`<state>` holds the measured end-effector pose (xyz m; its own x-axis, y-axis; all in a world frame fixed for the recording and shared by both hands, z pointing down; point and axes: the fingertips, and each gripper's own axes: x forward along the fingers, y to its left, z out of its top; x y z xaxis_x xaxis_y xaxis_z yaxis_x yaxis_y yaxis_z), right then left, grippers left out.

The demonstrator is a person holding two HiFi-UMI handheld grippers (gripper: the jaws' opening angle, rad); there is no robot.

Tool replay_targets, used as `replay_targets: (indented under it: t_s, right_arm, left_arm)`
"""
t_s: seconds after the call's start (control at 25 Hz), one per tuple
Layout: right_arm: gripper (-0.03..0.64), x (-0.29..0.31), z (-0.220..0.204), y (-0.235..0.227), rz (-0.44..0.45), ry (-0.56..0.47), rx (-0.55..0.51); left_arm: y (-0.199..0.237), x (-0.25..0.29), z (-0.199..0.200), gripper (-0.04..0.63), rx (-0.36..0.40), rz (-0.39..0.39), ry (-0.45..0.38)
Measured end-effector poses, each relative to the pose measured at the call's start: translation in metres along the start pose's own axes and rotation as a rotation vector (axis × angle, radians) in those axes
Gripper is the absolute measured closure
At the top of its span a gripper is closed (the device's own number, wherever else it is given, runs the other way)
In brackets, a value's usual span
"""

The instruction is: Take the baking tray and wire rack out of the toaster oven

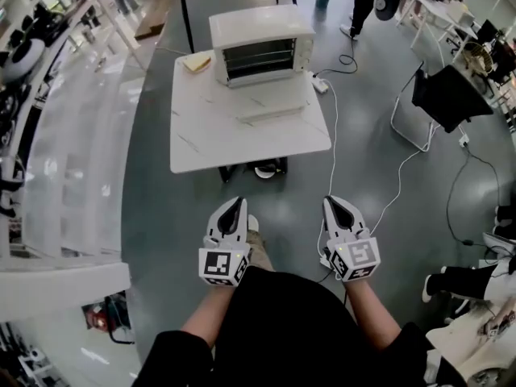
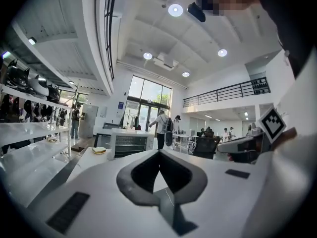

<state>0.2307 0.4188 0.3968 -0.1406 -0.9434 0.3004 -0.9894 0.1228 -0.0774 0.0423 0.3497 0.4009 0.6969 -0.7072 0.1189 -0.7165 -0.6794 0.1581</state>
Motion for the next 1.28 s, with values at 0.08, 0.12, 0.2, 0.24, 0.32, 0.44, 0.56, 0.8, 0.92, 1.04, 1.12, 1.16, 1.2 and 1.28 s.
replay_targets:
  t_s: [0.08,0.12,0.2,0.24,0.32,0.44,0.56,0.8,0.92,1.04,1.12,1.16,1.2,1.28]
  right_arm:
    - [0.594,0.037,0.003,-0.008,-0.017,0.048,0.017]
    - [0.594,0.053,0.006,-0.009,-0.024,0.064,0.026]
    - [0.595,0.084,0.013,-0.009,-0.031,0.088,0.027]
    - [0.594,0.099,0.016,-0.008,-0.035,0.097,0.025]
    - [0.594,0.125,0.023,-0.009,-0.050,0.110,0.024]
    - [0.594,0.158,0.033,-0.010,-0.074,0.124,0.026]
    - [0.594,0.186,0.041,-0.009,-0.096,0.136,0.031]
    - [0.594,0.227,0.046,0.006,-0.079,0.168,0.013]
    - [0.594,0.245,0.049,0.004,-0.069,0.170,0.023]
    - [0.594,0.262,0.054,0.002,-0.044,0.165,0.029]
    - [0.594,0.272,0.057,-0.003,-0.022,0.161,0.039]
    - [0.594,0.278,0.057,-0.008,-0.010,0.158,0.046]
    - [0.595,0.284,0.057,-0.013,-0.001,0.155,0.052]
    - [0.594,0.296,0.058,-0.031,0.011,0.147,0.061]
  left_arm:
    - [0.026,0.028,0.002,0.577,-0.023,-0.012,0.020]
    - [0.040,0.039,0.005,0.575,-0.031,-0.019,0.029]
    - [0.067,0.059,0.011,0.577,-0.043,-0.030,0.037]
    - [0.080,0.069,0.013,0.577,-0.048,-0.035,0.038]
    - [0.105,0.088,0.015,0.577,-0.059,-0.045,0.040]
    - [0.134,0.113,0.016,0.575,-0.083,-0.066,0.047]
    - [0.154,0.135,0.017,0.577,-0.097,-0.097,0.062]
    - [0.182,0.163,0.022,0.577,-0.114,-0.142,0.058]
    - [0.190,0.171,0.022,0.577,-0.144,-0.145,0.060]
    - [0.197,0.180,0.018,0.577,-0.156,-0.104,0.074]
    - [0.199,0.191,0.017,0.577,-0.155,-0.087,0.078]
    - [0.199,0.196,0.017,0.577,-0.152,-0.081,0.078]
    - [0.200,0.202,0.018,0.577,-0.151,-0.074,0.078]
    - [0.200,0.215,0.020,0.577,-0.154,-0.051,0.076]
